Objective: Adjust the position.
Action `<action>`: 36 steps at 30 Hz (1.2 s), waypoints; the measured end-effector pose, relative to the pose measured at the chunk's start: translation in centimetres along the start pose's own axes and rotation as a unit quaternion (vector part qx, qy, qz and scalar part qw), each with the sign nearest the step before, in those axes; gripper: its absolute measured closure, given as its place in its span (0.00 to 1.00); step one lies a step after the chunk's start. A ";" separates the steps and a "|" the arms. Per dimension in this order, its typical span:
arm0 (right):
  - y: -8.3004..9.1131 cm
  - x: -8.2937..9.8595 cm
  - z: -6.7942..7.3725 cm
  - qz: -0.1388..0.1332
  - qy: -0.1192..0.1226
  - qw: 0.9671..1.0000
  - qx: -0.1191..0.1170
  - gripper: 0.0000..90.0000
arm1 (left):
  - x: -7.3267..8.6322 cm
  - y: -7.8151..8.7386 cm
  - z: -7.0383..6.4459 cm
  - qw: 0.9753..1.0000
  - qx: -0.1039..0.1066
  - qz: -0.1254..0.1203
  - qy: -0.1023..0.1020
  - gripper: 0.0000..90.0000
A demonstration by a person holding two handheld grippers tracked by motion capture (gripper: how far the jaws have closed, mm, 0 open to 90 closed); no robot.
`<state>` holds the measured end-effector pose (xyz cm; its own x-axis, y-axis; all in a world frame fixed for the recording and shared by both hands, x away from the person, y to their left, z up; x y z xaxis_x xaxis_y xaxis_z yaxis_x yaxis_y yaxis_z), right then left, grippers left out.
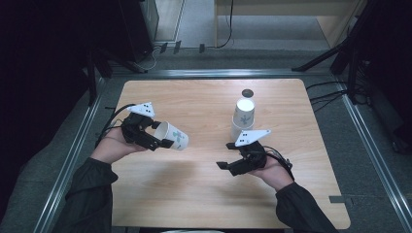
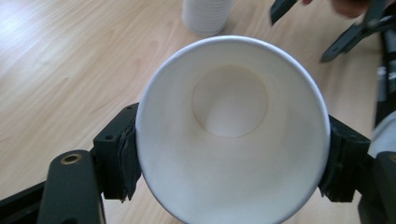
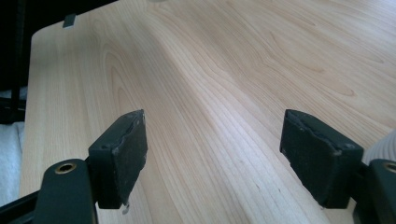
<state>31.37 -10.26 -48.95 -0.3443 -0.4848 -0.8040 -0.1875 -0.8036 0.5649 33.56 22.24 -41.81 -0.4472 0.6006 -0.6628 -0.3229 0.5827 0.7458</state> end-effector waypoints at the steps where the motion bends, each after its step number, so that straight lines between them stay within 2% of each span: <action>1: 0.0 0.0 0.0 -0.002 0.000 1.000 -0.001 0.26 | 0.2 0.0 0.1 1.000 -0.001 0.004 0.000 0.26; 6: -0.5 0.0 0.0 0.006 0.004 1.000 -0.001 0.26 | 1.3 -0.1 1.0 0.999 -0.023 0.034 0.011 0.26; 10: -1.0 0.0 -0.1 0.018 0.016 1.000 0.011 0.26 | 2.4 0.0 1.5 0.998 -0.026 0.048 0.008 0.26; 13: -1.5 -0.1 -0.1 0.027 0.020 0.999 0.000 0.24 | 3.0 0.1 1.9 0.998 -0.037 0.057 0.019 0.26; 17: -2.0 -0.3 -0.1 0.034 0.023 0.999 -0.006 0.24 | 4.0 -0.1 2.8 0.994 -0.057 0.084 0.039 0.26; 20: -2.4 -0.4 -0.1 0.039 0.021 0.999 -0.009 0.24 | 4.2 -0.4 3.1 0.994 -0.055 0.088 0.041 0.26; 22: -2.5 -0.6 -0.2 0.036 0.021 0.999 -0.011 0.24 | 4.1 -0.6 3.5 0.993 -0.061 0.098 0.040 0.26; 26: -2.5 -0.6 -0.3 0.035 0.019 0.999 -0.011 0.24 | 4.0 -1.4 4.4 0.987 -0.087 0.129 0.040 0.26; 29: -2.4 -0.5 -0.3 0.036 0.017 0.999 -0.009 0.24 | 3.9 -2.0 4.9 0.984 -0.093 0.146 0.042 0.26; 30: -2.3 -0.5 -0.3 0.036 0.017 0.999 -0.009 0.24 | 3.8 -2.2 5.1 0.982 -0.097 0.155 0.040 0.26; 33: -2.1 -0.3 -0.3 0.036 0.013 0.999 -0.008 0.24 | 3.7 -2.9 5.6 0.975 -0.118 0.185 0.033 0.26; 34: -2.0 -0.2 -0.3 0.035 0.013 0.999 -0.006 0.24 | 3.7 -3.1 5.9 0.973 -0.120 0.192 0.035 0.26; 36: -1.8 0.0 -0.3 0.034 0.009 0.999 -0.004 0.24 | 3.7 -3.4 6.2 0.972 -0.122 0.199 0.035 0.26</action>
<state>32.03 -8.95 -49.99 -0.3402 -0.5443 -0.7668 -0.1576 -0.7709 0.6172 38.18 25.90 -47.21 -0.6309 0.7073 -0.3189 -0.2975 0.1590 0.9414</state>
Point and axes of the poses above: each handheld gripper's, and its own axes: y roughly backward along the jaws, x roughly out of its underside, z roughly to its left, the point moved 2 cm from there along -y, roughly forward along the jaws, and after that the axes turned 4 degrees about -x, right-handed, at the moved point
